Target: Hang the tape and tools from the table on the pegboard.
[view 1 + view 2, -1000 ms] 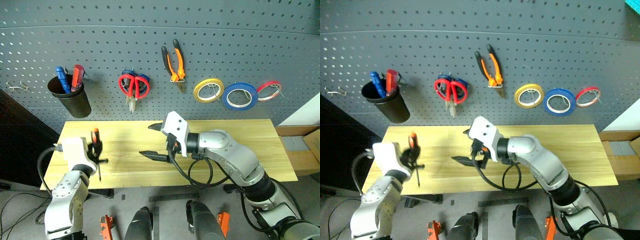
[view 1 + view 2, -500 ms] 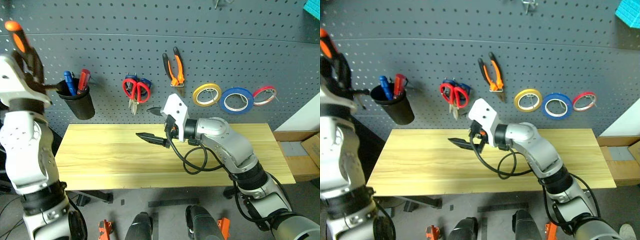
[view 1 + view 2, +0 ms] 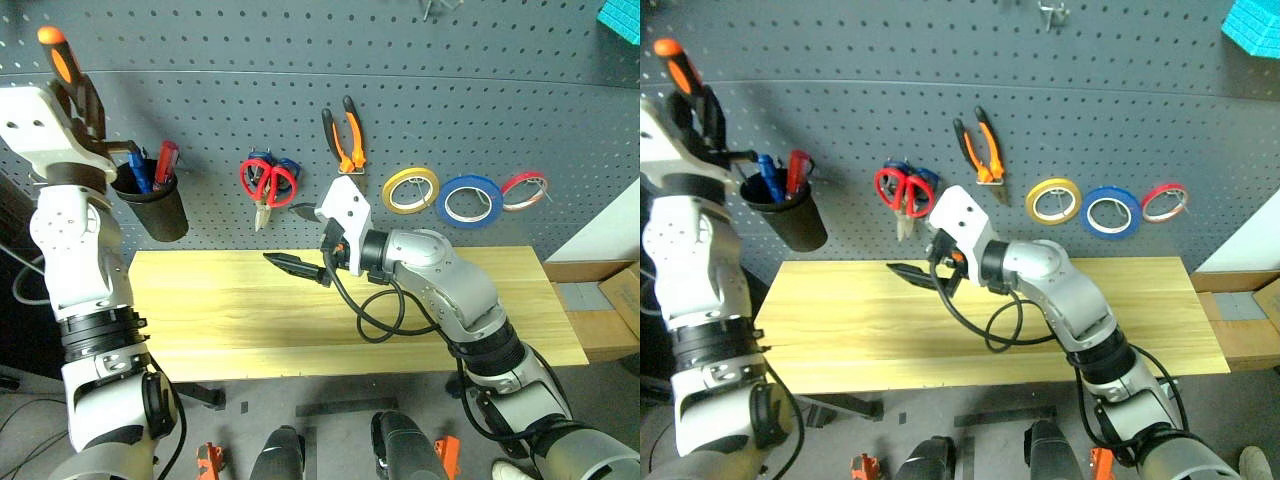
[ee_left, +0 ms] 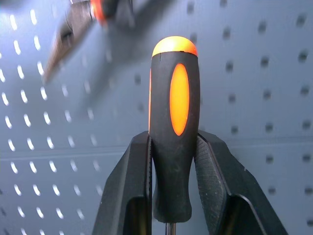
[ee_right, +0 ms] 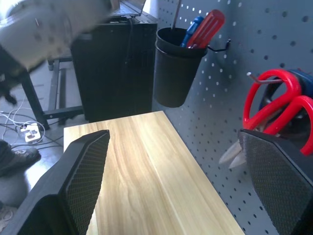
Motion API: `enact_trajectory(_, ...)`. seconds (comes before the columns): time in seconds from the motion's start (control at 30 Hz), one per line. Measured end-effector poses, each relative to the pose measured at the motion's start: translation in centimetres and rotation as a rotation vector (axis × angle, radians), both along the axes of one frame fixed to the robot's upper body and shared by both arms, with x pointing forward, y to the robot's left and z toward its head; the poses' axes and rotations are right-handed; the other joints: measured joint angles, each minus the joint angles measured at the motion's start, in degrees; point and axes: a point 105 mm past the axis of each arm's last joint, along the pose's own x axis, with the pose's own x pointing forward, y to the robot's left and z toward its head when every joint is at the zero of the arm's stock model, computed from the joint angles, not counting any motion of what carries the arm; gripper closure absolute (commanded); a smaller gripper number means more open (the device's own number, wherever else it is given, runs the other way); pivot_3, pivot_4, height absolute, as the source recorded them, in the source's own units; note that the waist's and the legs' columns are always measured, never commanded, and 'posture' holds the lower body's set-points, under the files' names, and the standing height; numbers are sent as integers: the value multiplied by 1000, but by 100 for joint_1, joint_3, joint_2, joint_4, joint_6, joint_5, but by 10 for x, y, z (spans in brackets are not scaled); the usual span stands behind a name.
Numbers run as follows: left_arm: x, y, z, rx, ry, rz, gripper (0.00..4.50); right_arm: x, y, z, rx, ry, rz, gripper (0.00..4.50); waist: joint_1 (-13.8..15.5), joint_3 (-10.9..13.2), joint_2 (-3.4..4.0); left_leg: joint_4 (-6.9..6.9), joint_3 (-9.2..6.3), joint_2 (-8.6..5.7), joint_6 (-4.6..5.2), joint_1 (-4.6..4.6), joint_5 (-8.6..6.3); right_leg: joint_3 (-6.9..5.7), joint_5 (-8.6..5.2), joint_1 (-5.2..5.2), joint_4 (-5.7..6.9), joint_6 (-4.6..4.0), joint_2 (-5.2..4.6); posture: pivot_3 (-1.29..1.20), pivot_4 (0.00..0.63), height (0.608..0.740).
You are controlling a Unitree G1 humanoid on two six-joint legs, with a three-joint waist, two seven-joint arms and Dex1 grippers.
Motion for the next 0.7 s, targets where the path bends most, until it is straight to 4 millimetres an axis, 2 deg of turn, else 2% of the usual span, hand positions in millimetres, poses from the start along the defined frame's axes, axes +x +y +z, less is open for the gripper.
enact_trajectory(0.13,0,2,-17,-18,33,18,2031,0,-1,1,7,0,-4,0,-63,-1,2,0,2,1,0,2,0,3,3,-3,6,-1,0,-118,135,740)
enact_trajectory(0.27,-2,-6,-25,-50,50,-1,926,-1,-1,2,7,-4,-3,0,-79,-3,1,4,0,1,1,1,0,3,4,-3,11,-2,0,-122,131,740)
enact_trajectory(0.37,1,-14,-31,-127,141,-18,42,-2,-2,4,7,-13,-1,0,-95,-8,-1,6,0,0,20,2,-8,5,9,0,12,5,0,-107,127,740)
enact_trajectory(0.47,-5,-31,-38,-162,237,-44,42,-4,-5,4,18,-12,-2,0,-97,-28,-1,8,-1,-3,20,1,-7,10,12,3,11,9,0,-81,116,740)
enact_trajectory(0.57,-22,-55,-41,-93,260,-113,42,-2,-22,-1,35,1,-45,0,-80,-81,0,5,1,-2,19,1,-7,12,12,1,6,8,1,-60,105,740)
enact_trajectory(0.63,-35,-70,-52,-46,296,-163,42,0,-38,-10,57,30,-90,0,-43,-154,18,5,6,-2,18,8,-7,18,12,10,1,8,1,-54,96,740)
enact_trajectory(0.7,-44,-82,-71,-14,357,-193,42,3,-53,-20,87,58,-161,0,-28,-202,40,4,11,-3,22,11,-8,24,12,11,2,8,3,-50,84,740)
